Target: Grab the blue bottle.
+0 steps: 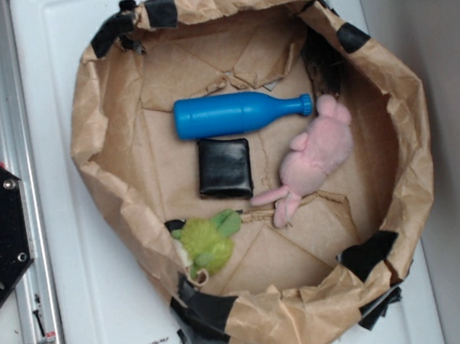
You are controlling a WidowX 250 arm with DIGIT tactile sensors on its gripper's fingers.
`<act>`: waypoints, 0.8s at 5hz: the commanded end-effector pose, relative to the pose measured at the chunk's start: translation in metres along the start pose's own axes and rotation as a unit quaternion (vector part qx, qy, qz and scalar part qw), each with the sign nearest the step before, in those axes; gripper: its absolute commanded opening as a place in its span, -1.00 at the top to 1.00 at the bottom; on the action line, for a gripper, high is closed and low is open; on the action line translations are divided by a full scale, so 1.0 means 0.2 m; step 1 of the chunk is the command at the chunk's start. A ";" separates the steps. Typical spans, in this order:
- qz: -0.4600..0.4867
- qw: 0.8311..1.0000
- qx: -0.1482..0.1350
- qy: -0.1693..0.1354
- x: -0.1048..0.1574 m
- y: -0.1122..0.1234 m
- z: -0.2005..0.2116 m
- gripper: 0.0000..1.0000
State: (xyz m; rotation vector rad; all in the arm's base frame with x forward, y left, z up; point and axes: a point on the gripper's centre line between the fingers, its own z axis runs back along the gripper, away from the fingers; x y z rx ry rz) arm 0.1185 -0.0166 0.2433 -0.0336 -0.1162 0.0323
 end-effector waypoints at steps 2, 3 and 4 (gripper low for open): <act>-0.034 0.992 0.051 -0.109 0.22 0.12 -0.27 -1.00; 0.016 0.992 0.090 -0.086 0.40 0.28 -0.41 -1.00; 0.032 0.993 0.090 -0.068 0.59 0.39 -0.57 -1.00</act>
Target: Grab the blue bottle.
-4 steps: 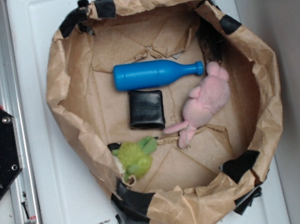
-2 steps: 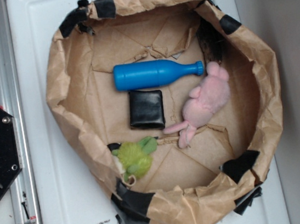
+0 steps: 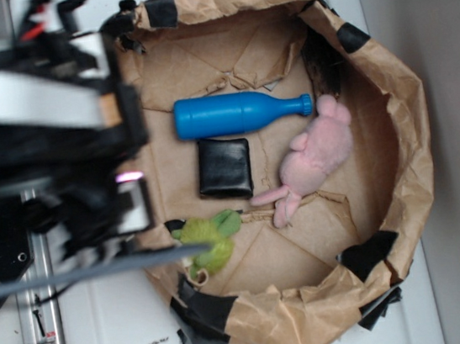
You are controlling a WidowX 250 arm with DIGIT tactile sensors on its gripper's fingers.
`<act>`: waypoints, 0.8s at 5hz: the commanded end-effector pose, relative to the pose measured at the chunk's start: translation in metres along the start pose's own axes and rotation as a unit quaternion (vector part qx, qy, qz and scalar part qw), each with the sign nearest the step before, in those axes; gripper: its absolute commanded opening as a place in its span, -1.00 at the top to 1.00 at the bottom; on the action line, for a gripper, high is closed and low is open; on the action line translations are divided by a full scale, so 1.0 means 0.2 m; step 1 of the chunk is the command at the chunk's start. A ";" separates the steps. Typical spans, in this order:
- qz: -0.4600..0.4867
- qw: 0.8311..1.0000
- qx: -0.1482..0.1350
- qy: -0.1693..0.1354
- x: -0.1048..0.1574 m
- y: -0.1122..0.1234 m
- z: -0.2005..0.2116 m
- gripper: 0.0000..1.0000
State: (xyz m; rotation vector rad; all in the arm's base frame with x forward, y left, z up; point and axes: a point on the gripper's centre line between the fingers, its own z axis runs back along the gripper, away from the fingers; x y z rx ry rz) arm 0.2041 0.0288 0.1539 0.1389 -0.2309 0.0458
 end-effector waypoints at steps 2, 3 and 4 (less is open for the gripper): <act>0.059 0.995 -0.018 0.081 0.19 0.13 -0.57 -1.00; 0.064 0.993 -0.056 0.085 0.18 0.02 -0.68 -1.00; 0.041 0.996 -0.037 0.076 0.24 -0.04 -0.69 -0.22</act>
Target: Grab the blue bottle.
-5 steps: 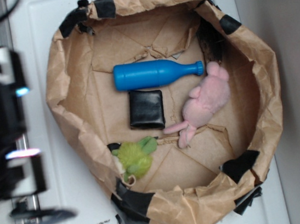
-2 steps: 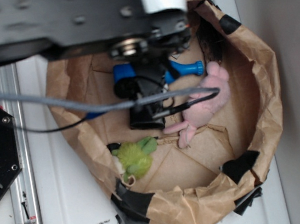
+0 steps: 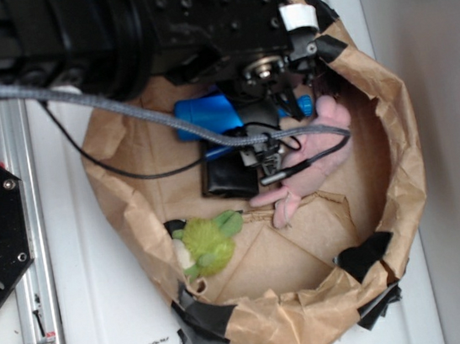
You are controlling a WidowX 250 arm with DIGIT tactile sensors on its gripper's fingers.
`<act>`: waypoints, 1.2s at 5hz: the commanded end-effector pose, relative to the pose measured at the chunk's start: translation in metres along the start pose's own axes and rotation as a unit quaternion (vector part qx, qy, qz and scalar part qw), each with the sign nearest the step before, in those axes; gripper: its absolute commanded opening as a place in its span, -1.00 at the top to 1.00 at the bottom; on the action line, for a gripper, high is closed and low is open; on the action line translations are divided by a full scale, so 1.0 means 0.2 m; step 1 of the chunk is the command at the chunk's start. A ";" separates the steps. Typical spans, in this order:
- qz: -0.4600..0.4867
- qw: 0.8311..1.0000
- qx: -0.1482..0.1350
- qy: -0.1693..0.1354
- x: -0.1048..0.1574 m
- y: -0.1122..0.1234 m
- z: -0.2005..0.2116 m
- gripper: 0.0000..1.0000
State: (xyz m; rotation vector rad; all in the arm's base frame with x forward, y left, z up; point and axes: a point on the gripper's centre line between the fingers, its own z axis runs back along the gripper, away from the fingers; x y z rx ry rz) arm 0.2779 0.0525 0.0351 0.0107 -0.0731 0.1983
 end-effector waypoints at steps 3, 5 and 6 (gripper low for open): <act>-0.101 0.994 -0.012 -0.032 0.01 -0.03 0.55 1.00; 0.017 0.998 0.065 -0.014 -0.08 -0.07 0.98 1.00; 0.024 0.997 0.071 -0.006 -0.11 -0.08 0.95 1.00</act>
